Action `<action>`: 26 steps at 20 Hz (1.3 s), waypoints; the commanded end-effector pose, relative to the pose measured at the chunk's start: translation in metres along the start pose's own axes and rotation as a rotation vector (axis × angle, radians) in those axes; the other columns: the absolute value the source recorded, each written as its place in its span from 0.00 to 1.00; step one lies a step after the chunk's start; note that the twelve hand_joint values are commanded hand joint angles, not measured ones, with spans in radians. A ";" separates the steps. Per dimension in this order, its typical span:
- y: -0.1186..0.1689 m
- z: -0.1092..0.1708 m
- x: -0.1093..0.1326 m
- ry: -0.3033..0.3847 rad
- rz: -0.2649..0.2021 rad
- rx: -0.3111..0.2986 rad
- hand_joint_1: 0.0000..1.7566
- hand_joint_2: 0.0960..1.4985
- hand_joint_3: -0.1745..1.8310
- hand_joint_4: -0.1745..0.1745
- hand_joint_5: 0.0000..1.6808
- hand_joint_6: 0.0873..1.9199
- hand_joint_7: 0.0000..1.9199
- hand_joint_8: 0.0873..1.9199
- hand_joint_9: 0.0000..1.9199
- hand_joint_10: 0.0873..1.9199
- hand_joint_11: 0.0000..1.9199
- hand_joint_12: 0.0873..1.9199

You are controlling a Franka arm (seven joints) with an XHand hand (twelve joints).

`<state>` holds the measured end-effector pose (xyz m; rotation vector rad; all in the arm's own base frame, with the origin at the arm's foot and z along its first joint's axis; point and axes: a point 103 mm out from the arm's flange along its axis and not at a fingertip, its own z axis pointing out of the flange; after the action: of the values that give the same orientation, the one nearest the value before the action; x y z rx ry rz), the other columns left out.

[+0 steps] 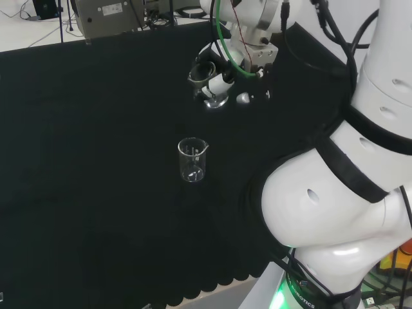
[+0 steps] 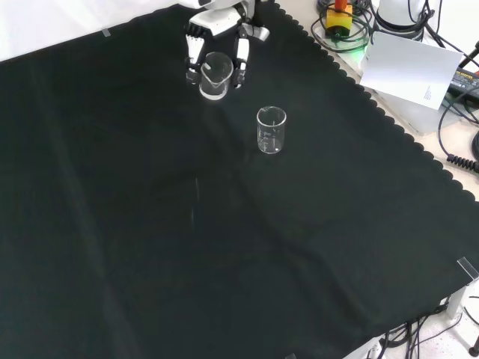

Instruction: Pour the water from the handheld beaker into the one on the table.

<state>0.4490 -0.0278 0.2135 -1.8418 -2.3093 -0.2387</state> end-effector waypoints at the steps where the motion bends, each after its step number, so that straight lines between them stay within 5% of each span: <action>1: -0.039 0.004 0.005 -0.102 -0.008 0.092 0.75 0.65 0.00 0.00 0.91 0.00 0.82 0.00 0.93 0.00 0.79 0.28; 13: -0.073 0.018 0.020 -0.299 -0.057 0.268 0.75 0.65 0.00 0.00 0.91 0.00 0.82 0.00 0.93 0.00 0.80 0.28; 26: -0.079 0.025 0.036 -0.422 -0.090 0.382 0.75 0.65 0.00 0.00 0.91 0.00 0.82 0.00 0.94 0.00 0.80 0.27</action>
<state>0.3648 -0.0092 0.1975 -1.7367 -2.4647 0.5202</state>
